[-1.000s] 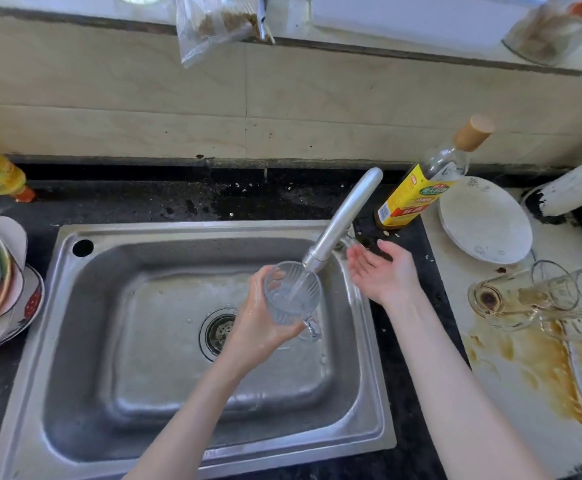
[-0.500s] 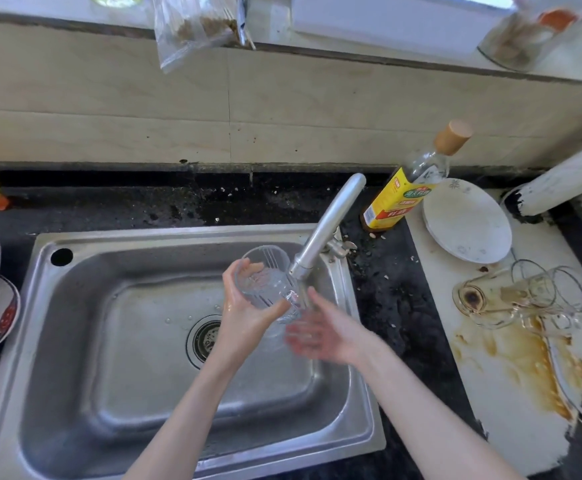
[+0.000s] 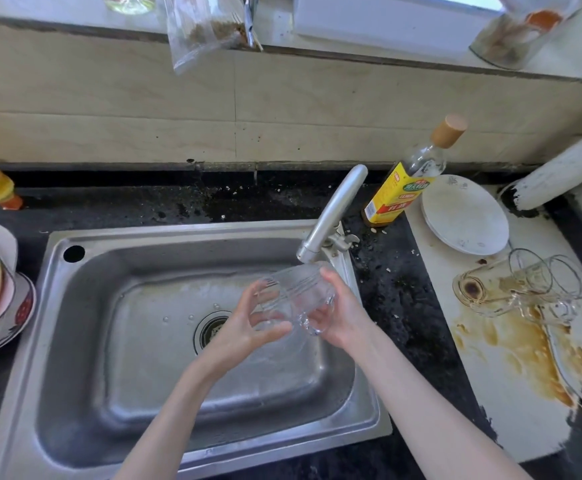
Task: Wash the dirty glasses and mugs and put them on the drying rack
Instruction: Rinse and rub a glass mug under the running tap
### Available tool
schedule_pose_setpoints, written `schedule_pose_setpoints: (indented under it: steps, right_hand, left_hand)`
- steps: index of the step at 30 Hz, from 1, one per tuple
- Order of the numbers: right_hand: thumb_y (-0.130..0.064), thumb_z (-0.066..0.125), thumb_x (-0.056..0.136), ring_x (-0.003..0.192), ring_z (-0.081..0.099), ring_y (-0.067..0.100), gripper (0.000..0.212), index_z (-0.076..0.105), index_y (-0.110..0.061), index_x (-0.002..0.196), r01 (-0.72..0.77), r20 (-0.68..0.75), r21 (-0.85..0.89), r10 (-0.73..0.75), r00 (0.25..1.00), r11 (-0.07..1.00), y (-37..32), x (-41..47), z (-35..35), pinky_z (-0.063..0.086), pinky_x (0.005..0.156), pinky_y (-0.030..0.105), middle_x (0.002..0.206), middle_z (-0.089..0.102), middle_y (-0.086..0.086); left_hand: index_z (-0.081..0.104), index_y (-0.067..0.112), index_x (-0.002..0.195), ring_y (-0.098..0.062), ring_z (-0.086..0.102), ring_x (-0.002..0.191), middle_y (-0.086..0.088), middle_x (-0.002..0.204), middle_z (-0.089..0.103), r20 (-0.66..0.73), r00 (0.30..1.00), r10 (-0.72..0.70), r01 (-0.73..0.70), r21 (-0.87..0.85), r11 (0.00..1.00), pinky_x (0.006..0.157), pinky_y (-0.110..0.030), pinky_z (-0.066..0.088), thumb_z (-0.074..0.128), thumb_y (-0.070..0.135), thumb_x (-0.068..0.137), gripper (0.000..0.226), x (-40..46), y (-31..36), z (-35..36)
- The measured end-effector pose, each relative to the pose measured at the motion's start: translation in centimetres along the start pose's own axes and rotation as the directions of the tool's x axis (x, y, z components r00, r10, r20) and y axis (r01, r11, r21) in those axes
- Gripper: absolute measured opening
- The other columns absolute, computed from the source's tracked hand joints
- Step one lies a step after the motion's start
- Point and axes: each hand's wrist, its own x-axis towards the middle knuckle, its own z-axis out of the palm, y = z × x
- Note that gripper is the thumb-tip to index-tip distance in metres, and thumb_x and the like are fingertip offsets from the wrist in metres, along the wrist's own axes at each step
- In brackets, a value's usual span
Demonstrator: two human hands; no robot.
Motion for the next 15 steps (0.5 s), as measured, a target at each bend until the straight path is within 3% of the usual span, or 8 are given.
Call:
schedule_pose_setpoints:
  steps: [2, 5, 9, 11, 13, 15]
  right_hand:
    - [-0.039, 0.070, 0.078, 0.089, 0.063, 0.024, 0.047, 0.060, -0.014, 0.116, 0.096, 0.003, -0.080, -0.096, 0.995, 0.992, 0.2, -0.5, -0.3, 0.054, 0.072, 0.034, 0.098, 0.065, 0.011]
    - [-0.033, 0.073, 0.078, 0.106, 0.064, 0.025, 0.054, 0.054, -0.015, 0.125, 0.268, 0.064, -0.230, -0.260, 0.964, 0.936, 0.6, -1.4, -1.0, 0.050, 0.095, 0.044, 0.116, 0.066, 0.010]
    - [-0.035, 0.082, 0.067, 0.114, 0.058, 0.020, 0.069, 0.048, -0.021, 0.125, 0.418, 0.126, -0.436, -0.406, 0.905, 0.797, 0.9, -3.2, -0.8, 0.044, 0.103, 0.043, 0.125, 0.059, 0.006]
    - [-0.041, 0.085, 0.060, 0.114, 0.058, 0.018, 0.076, 0.052, -0.017, 0.124, 0.463, 0.160, -0.535, -0.453, 0.877, 0.706, 1.2, -3.9, -0.9, 0.045, 0.101, 0.038, 0.122, 0.062, 0.004]
    - [-0.031, 0.081, 0.070, 0.105, 0.060, 0.008, 0.056, 0.055, -0.017, 0.118, 0.534, 0.210, -0.619, -0.533, 0.820, 0.576, 1.6, -5.1, -1.1, 0.046, 0.088, 0.018, 0.112, 0.064, -0.005]
    - [-0.027, 0.080, 0.073, 0.098, 0.055, -0.003, 0.049, 0.052, -0.023, 0.113, 0.578, 0.275, -0.692, -0.583, 0.765, 0.432, 2.2, -6.0, -1.4, 0.040, 0.077, 0.007, 0.106, 0.059, -0.015]
  left_hand:
    - [0.036, 0.044, 0.118, -0.003, 0.062, 0.101, 0.013, 0.124, 0.051, -0.063, 0.997, -0.038, 0.040, 0.024, 0.999, 0.086, -0.025, 0.052, 0.075, 0.052, 0.056, 0.074, -0.1, -0.2, 0.1]
    - [0.034, 0.038, 0.121, 0.005, 0.060, 0.091, 0.010, 0.115, 0.053, -0.090, 0.993, -0.070, 0.086, 0.188, 0.978, 0.073, -0.009, 0.045, 0.073, 0.055, 0.054, 0.079, -0.4, -0.3, 0.5]
    - [0.034, 0.026, 0.134, -0.009, 0.053, 0.110, 0.009, 0.126, 0.050, -0.073, 0.996, -0.043, 0.071, 0.440, 0.895, 0.094, -0.024, 0.041, 0.070, 0.068, 0.050, 0.100, -1.3, -0.6, 0.4]
    - [0.031, 0.022, 0.138, -0.016, 0.051, 0.114, 0.009, 0.131, 0.044, -0.076, 0.997, -0.013, 0.051, 0.521, 0.852, 0.095, -0.025, 0.038, 0.076, 0.053, 0.065, 0.091, -2.0, -0.4, 0.7]
    - [0.029, 0.022, 0.139, -0.026, 0.053, 0.113, 0.006, 0.135, 0.042, -0.060, 0.998, 0.002, 0.034, 0.589, 0.807, 0.087, -0.026, 0.039, 0.075, 0.043, 0.073, 0.083, -2.5, -0.2, 1.2]
    - [0.029, 0.024, 0.137, -0.024, 0.056, 0.103, 0.005, 0.136, 0.044, -0.034, 0.999, -0.004, 0.024, 0.620, 0.785, 0.077, -0.021, 0.038, 0.074, 0.041, 0.075, 0.079, -3.1, -0.2, 1.6]
